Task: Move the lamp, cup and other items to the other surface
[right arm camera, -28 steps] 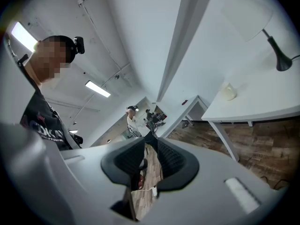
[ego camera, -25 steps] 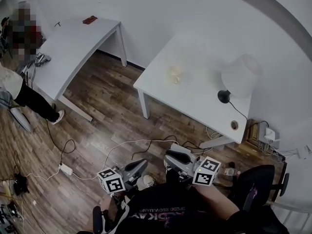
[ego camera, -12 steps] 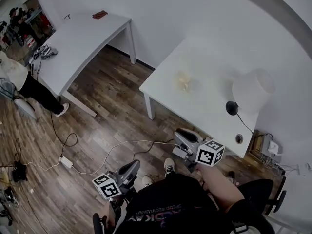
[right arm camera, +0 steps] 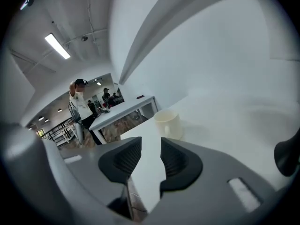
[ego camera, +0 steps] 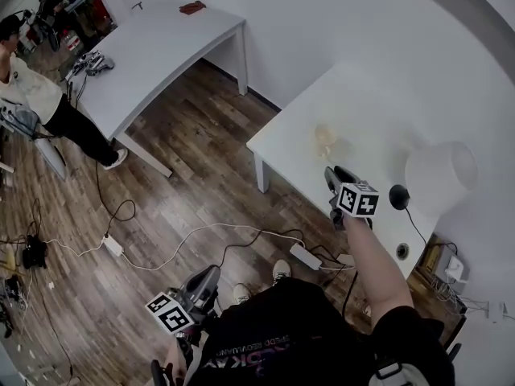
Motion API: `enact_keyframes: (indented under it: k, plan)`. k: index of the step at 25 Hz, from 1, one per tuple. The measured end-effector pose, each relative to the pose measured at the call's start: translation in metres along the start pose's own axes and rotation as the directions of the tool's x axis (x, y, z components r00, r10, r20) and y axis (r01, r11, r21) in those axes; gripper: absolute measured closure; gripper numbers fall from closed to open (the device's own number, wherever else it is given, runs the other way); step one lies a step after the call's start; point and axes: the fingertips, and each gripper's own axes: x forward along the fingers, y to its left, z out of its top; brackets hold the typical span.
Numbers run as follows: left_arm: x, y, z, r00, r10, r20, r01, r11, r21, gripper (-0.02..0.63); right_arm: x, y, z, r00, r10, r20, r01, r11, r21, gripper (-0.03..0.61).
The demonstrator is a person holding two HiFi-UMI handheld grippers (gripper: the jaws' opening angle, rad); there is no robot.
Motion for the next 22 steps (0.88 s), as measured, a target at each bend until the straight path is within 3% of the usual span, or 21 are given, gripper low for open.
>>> enact_keyframes:
  k: [7,10,16,17,22]
  plan:
    - [0.005,0.004,0.000,0.999,0.042,0.015,-0.042,0.999,-0.008,0.621,0.058,-0.033,0.007,0.987,-0.110,-0.119,0.094,0.987,-0.128,0.424]
    - [0.006,0.004,0.002,0.998,0.052,0.025,-0.051,0.999,-0.007,0.621,0.075,-0.040,0.002,0.978,-0.129,-0.165,0.108,0.986,-0.130,0.422]
    - [-0.003,0.007,0.004,0.996,0.080,0.046,-0.079,0.997,-0.023,0.621,0.085,-0.048,0.001,0.969,-0.169,-0.182,0.149,0.982,-0.117,0.465]
    - [-0.003,0.008,0.004,0.996,0.081,0.044,-0.080,0.997,-0.020,0.621,0.086,-0.048,0.002,0.968,-0.174,-0.179,0.153,0.980,-0.124,0.511]
    - [-0.006,0.007,0.005,0.996,0.083,0.041,-0.083,0.997,0.000,0.621,0.084,-0.050,0.005,0.968,-0.205,-0.144,0.182,0.970,-0.163,0.523]
